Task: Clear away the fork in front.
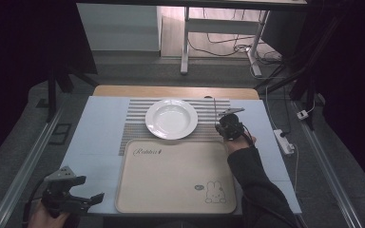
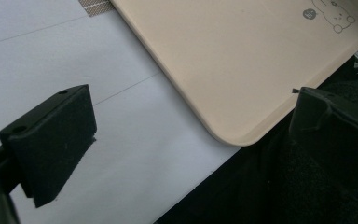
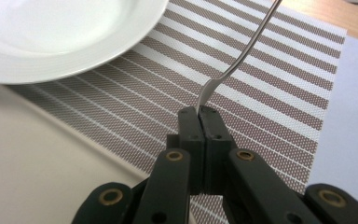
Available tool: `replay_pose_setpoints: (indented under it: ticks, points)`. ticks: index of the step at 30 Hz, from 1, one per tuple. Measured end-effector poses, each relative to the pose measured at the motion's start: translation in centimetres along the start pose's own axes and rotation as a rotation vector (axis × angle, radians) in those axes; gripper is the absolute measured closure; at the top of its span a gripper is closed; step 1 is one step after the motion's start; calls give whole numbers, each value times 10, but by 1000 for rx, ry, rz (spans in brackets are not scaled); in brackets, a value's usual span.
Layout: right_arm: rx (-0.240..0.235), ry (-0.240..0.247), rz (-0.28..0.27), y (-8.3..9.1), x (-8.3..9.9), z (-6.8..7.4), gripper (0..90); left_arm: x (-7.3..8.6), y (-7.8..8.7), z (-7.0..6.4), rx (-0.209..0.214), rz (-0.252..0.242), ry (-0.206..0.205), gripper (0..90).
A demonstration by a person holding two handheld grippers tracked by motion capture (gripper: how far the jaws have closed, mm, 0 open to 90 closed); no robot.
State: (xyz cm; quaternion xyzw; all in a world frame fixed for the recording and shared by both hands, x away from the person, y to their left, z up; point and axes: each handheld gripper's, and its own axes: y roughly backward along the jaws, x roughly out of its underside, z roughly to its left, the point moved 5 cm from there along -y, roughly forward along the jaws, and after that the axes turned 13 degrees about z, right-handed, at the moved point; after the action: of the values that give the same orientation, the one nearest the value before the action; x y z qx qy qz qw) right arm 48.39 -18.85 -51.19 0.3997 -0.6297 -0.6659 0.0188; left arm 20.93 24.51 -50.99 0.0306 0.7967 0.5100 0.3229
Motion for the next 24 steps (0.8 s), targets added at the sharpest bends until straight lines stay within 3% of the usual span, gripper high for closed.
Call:
replay_pose_setpoints:
  ticks: [10,17,20,24]
  points:
    - [-51,39,-61,28,8,13,891,-1,2,-1,25,-31,-13,0]
    - [-89,83,-61,41,18,28,892,-4,0,-8,17,-38,-63,1]
    - [-125,97,-70,52,26,36,891,-6,0,-10,54,-50,-84,0]
    - [-158,109,-78,62,34,43,891,-8,0,-11,70,-67,-95,0]
